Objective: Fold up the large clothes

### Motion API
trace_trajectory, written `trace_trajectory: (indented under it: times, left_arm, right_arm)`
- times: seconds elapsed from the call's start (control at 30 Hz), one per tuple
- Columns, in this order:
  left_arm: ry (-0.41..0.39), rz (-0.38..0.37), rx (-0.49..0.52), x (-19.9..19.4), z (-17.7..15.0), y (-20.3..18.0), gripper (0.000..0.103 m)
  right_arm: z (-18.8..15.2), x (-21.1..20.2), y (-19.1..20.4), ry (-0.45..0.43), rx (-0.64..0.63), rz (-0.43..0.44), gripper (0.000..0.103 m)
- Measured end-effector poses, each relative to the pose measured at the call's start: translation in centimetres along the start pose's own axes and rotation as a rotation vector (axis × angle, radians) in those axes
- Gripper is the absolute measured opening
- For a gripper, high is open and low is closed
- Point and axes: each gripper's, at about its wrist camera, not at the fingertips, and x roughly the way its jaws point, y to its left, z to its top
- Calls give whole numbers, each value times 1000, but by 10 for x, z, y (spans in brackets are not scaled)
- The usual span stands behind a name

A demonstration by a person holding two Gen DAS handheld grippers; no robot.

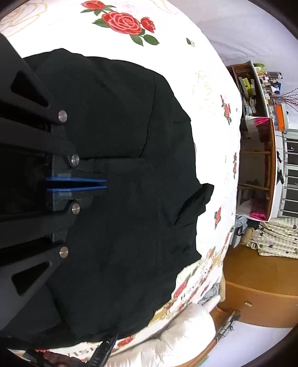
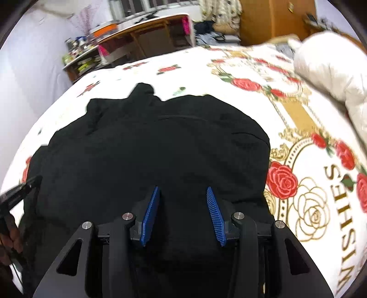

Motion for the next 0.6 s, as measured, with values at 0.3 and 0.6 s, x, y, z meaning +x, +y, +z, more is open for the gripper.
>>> trace_trajectory:
  times: [0.3, 0.6]
  left_arm:
    - [30, 11, -8, -24, -30, 0, 6]
    - [29, -25, 10, -99, -70, -13, 6]
  right_arm:
    - [-20, -25, 6, 12, -26, -10, 43]
    - [-69, -101, 5, -13, 10, -6, 43]
